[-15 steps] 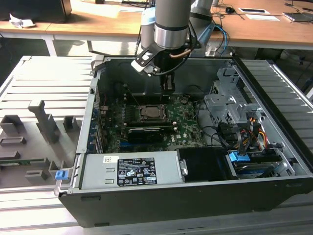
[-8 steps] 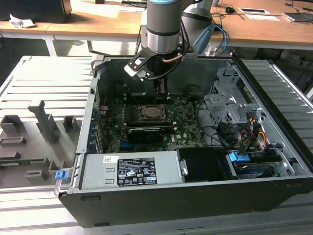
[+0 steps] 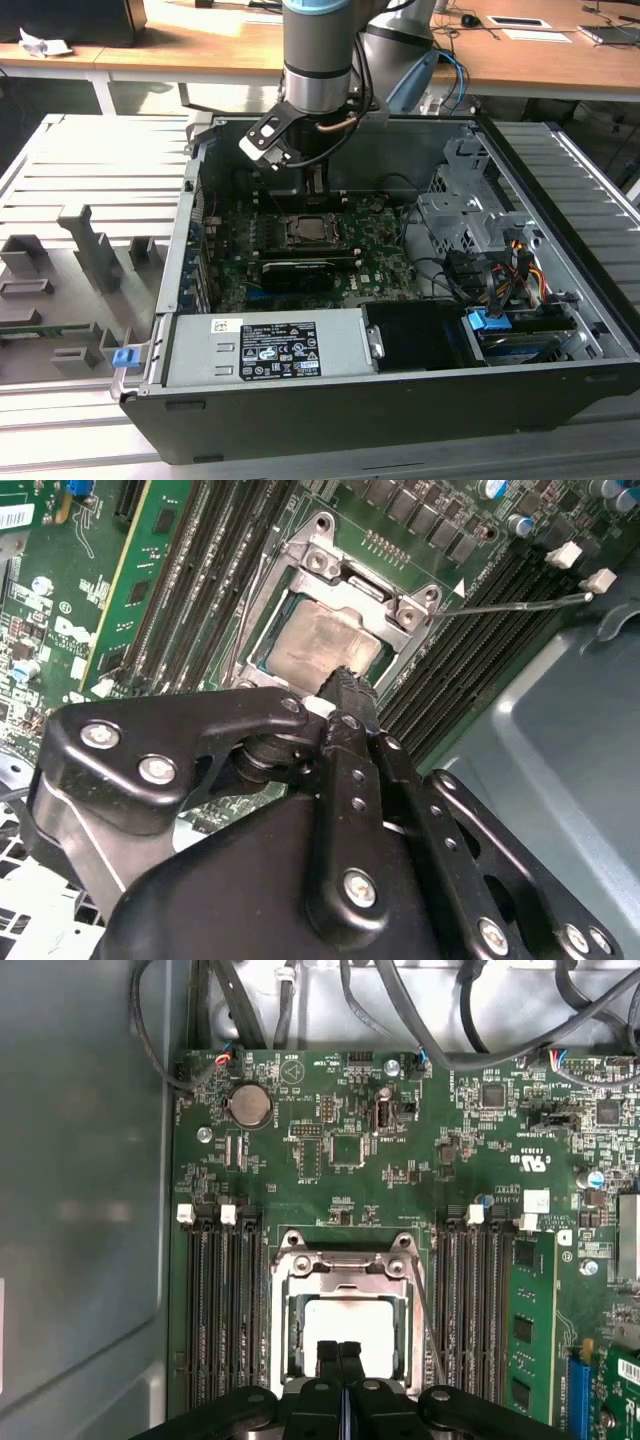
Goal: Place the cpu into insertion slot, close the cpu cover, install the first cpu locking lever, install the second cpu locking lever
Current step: 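Close the cpu cover, then install the first cpu locking lever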
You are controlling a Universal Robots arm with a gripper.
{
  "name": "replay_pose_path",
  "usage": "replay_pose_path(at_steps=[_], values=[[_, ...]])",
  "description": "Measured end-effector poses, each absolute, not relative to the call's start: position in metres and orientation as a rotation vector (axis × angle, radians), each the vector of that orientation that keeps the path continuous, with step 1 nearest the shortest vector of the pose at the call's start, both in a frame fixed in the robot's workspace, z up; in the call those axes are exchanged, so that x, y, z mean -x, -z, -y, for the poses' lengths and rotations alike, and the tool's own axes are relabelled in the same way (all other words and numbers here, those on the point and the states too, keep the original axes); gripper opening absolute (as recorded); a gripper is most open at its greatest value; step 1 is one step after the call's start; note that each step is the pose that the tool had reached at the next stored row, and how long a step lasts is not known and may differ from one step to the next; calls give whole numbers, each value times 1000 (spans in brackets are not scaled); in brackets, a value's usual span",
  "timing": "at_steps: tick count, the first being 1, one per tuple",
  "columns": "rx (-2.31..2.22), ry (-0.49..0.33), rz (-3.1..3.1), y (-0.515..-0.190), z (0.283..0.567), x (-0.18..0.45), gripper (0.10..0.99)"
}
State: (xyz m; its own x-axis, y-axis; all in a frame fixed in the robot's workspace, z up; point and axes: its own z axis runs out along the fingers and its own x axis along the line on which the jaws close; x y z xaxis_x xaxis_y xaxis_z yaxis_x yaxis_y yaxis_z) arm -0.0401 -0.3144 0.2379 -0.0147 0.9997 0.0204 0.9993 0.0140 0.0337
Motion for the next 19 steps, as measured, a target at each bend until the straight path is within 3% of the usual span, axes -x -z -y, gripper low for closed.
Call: replay_pose_path(at_steps=[10,15,19], values=[[-2198,-59,-2230,-242,314,44,106],[-2198,-58,-2230,-282,314,44,106],[-2179,-60,-2249,-294,314,44,106]])
